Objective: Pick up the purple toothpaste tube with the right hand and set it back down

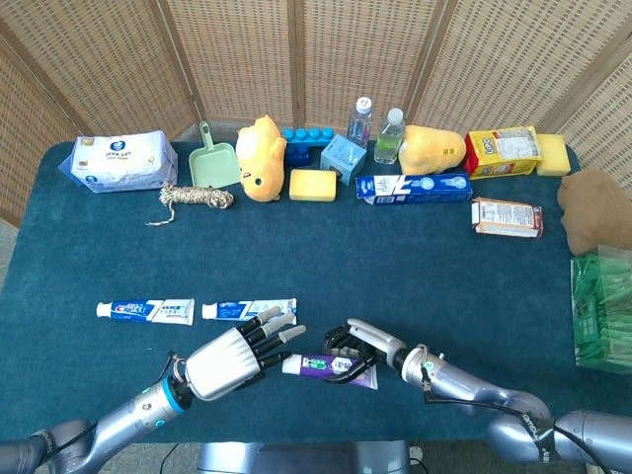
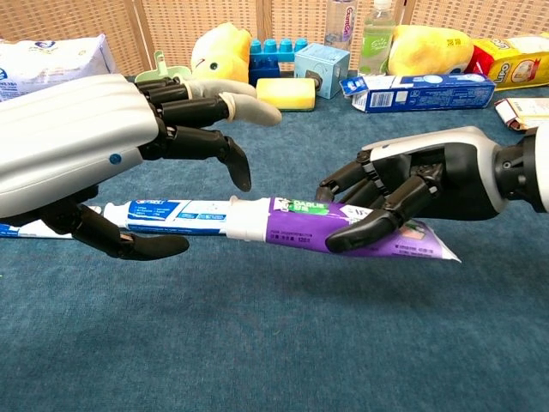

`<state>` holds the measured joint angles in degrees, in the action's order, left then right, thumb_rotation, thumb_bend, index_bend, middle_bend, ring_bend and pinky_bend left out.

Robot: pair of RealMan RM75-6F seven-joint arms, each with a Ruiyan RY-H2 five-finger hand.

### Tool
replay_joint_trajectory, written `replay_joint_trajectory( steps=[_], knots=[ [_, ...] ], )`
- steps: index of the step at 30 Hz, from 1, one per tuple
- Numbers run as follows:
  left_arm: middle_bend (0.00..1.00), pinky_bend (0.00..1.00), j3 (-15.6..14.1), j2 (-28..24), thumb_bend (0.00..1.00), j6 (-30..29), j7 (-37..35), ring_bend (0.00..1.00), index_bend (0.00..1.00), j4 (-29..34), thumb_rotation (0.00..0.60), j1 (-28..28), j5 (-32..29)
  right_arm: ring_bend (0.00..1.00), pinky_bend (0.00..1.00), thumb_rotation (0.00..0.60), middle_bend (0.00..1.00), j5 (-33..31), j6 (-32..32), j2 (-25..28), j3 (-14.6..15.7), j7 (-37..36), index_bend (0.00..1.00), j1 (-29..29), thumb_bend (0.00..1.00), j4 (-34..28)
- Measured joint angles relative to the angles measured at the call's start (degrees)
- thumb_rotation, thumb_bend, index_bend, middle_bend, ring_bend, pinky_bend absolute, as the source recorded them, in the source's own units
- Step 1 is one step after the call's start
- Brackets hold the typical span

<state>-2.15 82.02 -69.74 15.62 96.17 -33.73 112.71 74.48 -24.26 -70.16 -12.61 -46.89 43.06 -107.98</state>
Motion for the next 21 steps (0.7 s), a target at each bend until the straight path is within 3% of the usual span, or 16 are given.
replay_joint_trajectory(
  steps=[21],
  knots=[
    [0.15, 0.13, -0.05, 2.37, 0.24, -3.85, -1.07, 0.09, 0.38, -2.34, 0.6, -0.48, 1.74, 0.69, 0.77, 0.6, 0.74, 4.79, 1.58, 0.17, -0.77, -8.57, 0.87, 0.4, 0.32, -0.23]
  ],
)
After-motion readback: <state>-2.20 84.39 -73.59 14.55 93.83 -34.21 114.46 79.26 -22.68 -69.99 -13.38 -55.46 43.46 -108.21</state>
